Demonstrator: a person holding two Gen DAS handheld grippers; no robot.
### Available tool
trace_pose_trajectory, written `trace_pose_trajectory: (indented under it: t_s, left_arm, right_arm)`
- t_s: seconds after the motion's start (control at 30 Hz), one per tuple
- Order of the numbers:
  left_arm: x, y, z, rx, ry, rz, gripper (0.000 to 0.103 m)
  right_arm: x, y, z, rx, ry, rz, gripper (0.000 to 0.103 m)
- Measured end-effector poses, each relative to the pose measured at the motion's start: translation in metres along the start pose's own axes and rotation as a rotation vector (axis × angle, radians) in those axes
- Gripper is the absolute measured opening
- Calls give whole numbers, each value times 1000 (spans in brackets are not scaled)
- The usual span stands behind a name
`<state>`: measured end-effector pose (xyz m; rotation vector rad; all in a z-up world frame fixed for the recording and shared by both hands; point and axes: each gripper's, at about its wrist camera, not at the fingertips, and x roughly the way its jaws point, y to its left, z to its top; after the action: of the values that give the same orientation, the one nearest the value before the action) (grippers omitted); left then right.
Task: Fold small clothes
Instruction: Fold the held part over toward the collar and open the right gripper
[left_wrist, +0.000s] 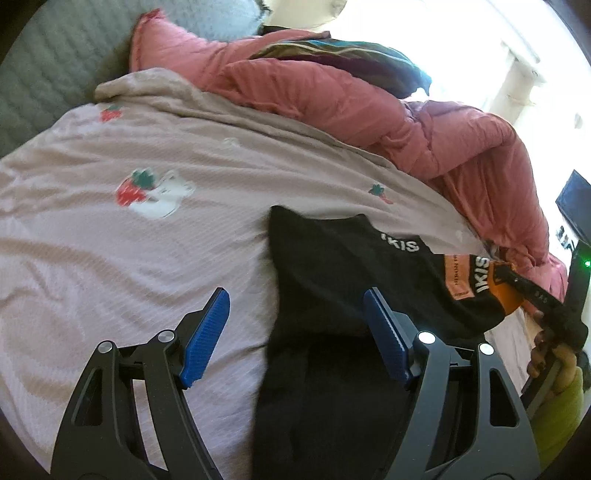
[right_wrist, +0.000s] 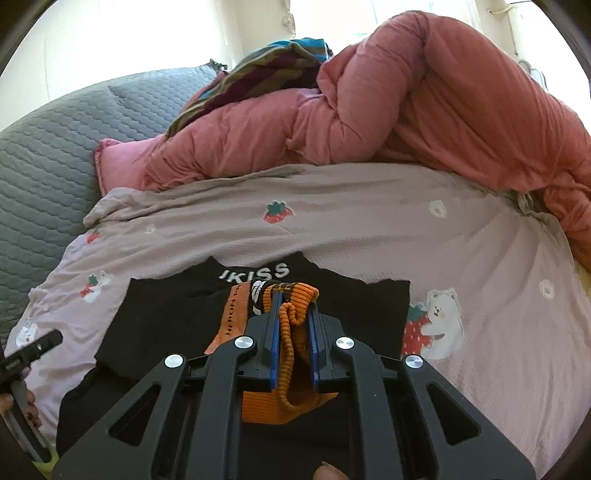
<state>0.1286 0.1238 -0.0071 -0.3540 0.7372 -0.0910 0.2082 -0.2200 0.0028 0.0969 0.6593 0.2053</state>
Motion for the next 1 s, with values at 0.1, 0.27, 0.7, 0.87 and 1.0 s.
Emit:
trace_pose_trajectory:
  t_s: [0.1,0.27,0.7,0.87,1.0]
  left_arm:
    - [15,-21,10,53,34,15,66]
    - [53,-48,19,97,93,-5,59]
    - [93,-39,-14,129,176,6,57]
    - [86,-36,-14,111,160,-10,57]
    - [82,-36,-16,106,158,-14,57]
  right_arm:
    - [3,-6,-2,10,8,-3,11]
    - [6,-11,-3,11,17,-8,11]
    - [19,-21,-12,37,66,-75,21]
    - [17,-34,-20,97,94,-94,28]
    - [13,-18,-28,24,103,-99,28]
